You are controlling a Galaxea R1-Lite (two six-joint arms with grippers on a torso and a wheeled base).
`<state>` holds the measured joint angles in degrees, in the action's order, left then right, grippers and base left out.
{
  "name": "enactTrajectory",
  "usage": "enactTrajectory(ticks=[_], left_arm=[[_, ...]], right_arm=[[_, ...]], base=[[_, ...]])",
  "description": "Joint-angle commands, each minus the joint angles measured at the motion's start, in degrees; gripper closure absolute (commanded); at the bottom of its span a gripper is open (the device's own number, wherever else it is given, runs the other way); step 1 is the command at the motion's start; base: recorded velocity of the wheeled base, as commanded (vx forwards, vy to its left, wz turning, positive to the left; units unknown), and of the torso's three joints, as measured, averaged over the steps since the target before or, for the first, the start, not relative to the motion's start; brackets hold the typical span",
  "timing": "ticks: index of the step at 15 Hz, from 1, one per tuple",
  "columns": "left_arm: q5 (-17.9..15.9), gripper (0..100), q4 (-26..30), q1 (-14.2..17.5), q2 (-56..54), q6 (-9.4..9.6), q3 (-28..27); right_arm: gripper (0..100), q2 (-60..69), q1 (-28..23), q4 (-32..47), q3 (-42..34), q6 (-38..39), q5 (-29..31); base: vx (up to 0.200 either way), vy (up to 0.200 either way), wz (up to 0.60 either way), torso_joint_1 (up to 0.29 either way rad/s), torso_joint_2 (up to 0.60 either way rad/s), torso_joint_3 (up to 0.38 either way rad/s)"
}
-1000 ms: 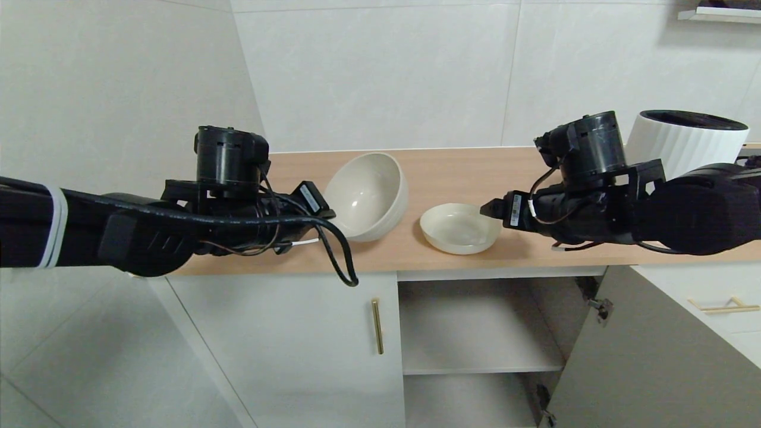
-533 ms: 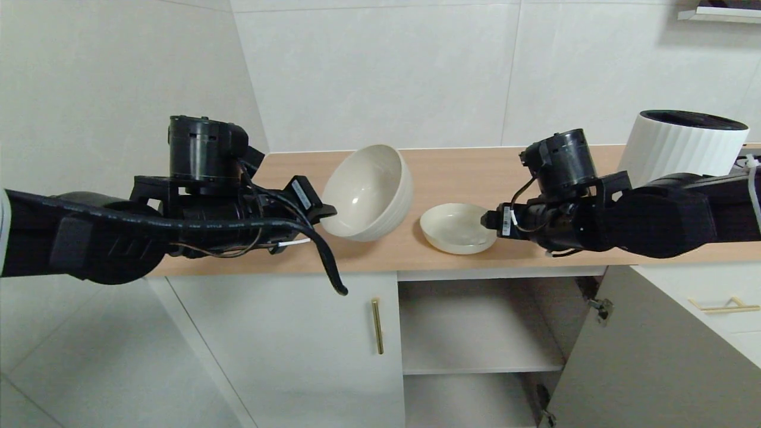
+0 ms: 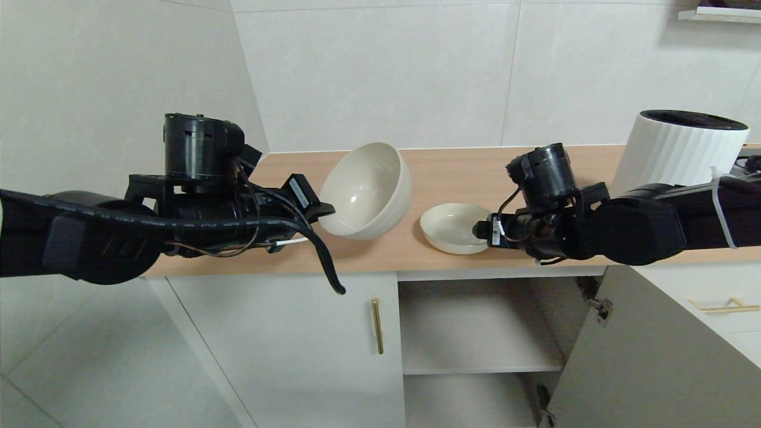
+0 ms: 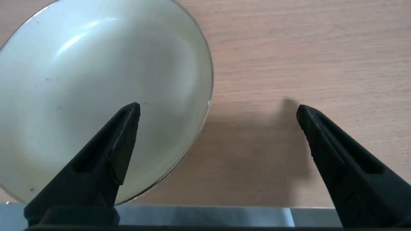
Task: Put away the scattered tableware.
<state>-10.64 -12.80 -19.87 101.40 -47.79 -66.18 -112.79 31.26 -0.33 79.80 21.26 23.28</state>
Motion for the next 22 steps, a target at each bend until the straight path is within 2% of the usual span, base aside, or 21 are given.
enactTrajectory(ticks=[1,2,3,15,18,19,20,21,22], left_arm=[[0.01,100,-0.03,0.01,-0.15,-0.03,0.0],[0.01,100,-0.03,0.01,-0.15,-0.03,0.0],[0.01,100,-0.03,0.01,-0.15,-0.03,0.0],[0.01,100,-0.21,0.01,-1.91,0.33,1.32],[0.1,100,-0.21,0.01,-4.72,0.59,4.57],[0.1,100,-0.21,0.01,-6.04,1.47,6.24],[0.1,100,-0.3,0.27,-8.15,3.49,9.05],[0.18,100,-0.3,0.45,-10.43,7.09,11.78],[0.18,100,-0.3,0.53,-11.75,9.55,13.54]], right_arm=[[0,-0.15,0.03,-0.02,0.09,0.01,0.36],[0,-0.15,0.03,-0.02,0.09,0.01,0.45],[100,-0.06,0.03,-0.02,0.09,0.01,0.45],[100,4.59,-0.06,0.33,-2.37,0.36,-0.61],[100,12.24,-0.14,0.42,-8.78,0.27,-8.96],[100,14.09,-0.14,0.86,-10.01,0.1,-11.24],[100,16.64,-0.14,3.58,-10.19,0.1,-13.62],[100,19.54,-0.14,7.71,-10.01,0.1,-15.73],[100,21.38,-0.14,10.44,-10.1,0.18,-17.31]], base=[[0.0,0.0,0.0,0.0,0.0,0.0],[0.0,0.0,0.0,0.0,0.0,0.0],[0.0,0.0,0.0,0.0,0.0,0.0],[0.0,0.0,0.0,0.0,0.0,0.0],[0.0,0.0,0.0,0.0,0.0,0.0],[0.0,0.0,0.0,0.0,0.0,0.0],[0.0,0.0,0.0,0.0,0.0,0.0],[0.0,0.0,0.0,0.0,0.0,0.0],[0.0,0.0,0.0,0.0,0.0,0.0]])
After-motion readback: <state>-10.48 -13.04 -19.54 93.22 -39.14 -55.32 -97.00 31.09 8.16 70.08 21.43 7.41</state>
